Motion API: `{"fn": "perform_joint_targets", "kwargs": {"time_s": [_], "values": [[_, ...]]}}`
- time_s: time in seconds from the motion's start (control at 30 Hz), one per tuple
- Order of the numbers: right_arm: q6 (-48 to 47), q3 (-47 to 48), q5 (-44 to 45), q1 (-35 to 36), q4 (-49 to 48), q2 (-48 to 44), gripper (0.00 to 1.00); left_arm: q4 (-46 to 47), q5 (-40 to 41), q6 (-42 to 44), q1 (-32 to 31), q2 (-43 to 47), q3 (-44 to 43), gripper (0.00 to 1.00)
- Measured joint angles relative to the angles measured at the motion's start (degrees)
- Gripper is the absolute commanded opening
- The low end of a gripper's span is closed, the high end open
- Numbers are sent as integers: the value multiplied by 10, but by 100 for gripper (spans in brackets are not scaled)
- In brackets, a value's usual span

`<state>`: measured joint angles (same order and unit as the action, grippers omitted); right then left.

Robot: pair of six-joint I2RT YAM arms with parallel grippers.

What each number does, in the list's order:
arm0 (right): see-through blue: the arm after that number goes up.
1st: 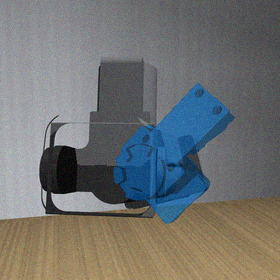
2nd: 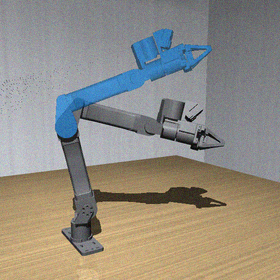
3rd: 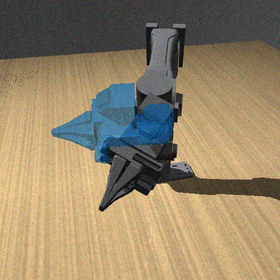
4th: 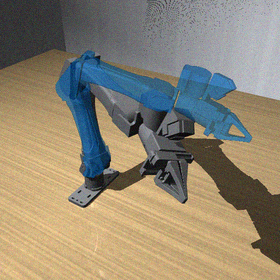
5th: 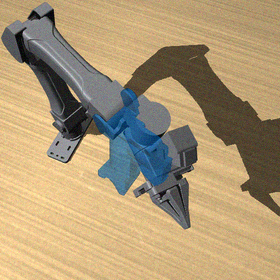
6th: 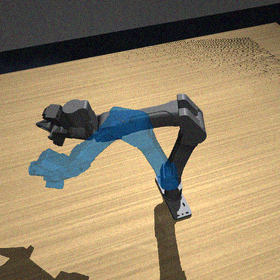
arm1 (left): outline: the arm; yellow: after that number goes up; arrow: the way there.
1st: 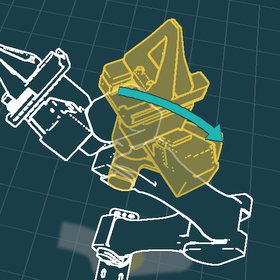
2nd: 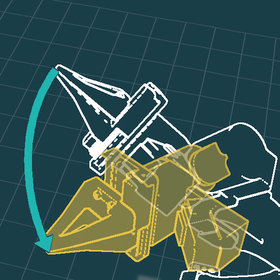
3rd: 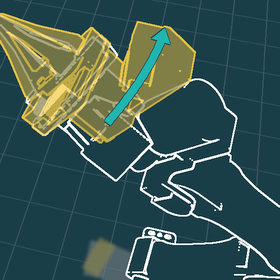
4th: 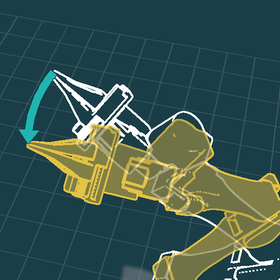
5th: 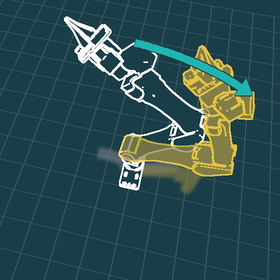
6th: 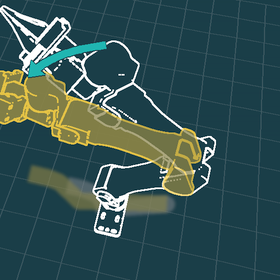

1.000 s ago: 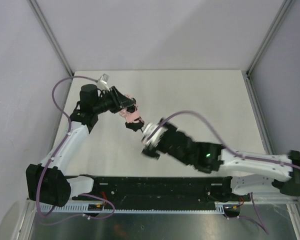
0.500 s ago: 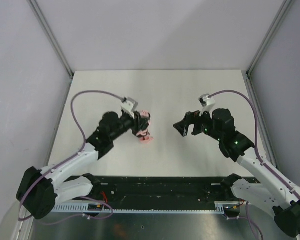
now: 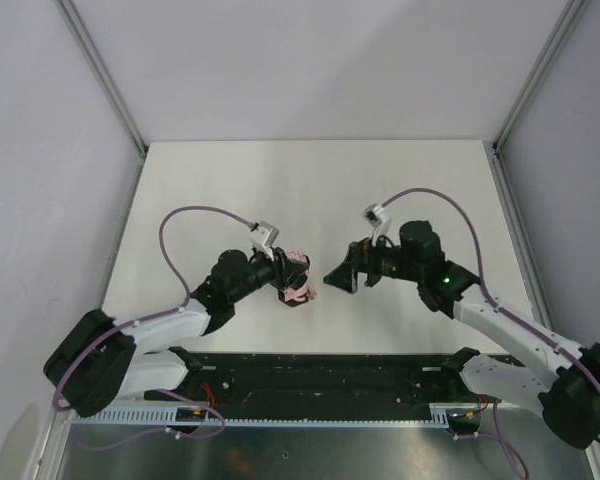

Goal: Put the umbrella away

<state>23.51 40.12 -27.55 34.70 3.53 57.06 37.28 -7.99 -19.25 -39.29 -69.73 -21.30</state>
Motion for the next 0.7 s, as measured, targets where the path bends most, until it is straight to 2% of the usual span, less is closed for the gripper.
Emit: {"fn": "perform_joint_targets", "kwargs": {"time_s": [0.2, 0.3, 0.4, 0.5, 0.7], "values": [[-9, -7, -17, 90, -48, 39, 98, -20, -136, -121, 14, 71, -21, 0], [-15, -7, -27, 105, -78, 39, 88, -17, -198, -191, 16, 74, -47, 0], [-16, -7, -60, 80, -98, 44, 78, -17, -252, -248, 16, 64, -64, 0], [-13, -7, -92, 64, -108, 58, 76, -19, -275, -283, 16, 58, -71, 0], [10, -13, -111, 90, -148, 64, 69, -25, -293, -329, 17, 59, -82, 0]]}}
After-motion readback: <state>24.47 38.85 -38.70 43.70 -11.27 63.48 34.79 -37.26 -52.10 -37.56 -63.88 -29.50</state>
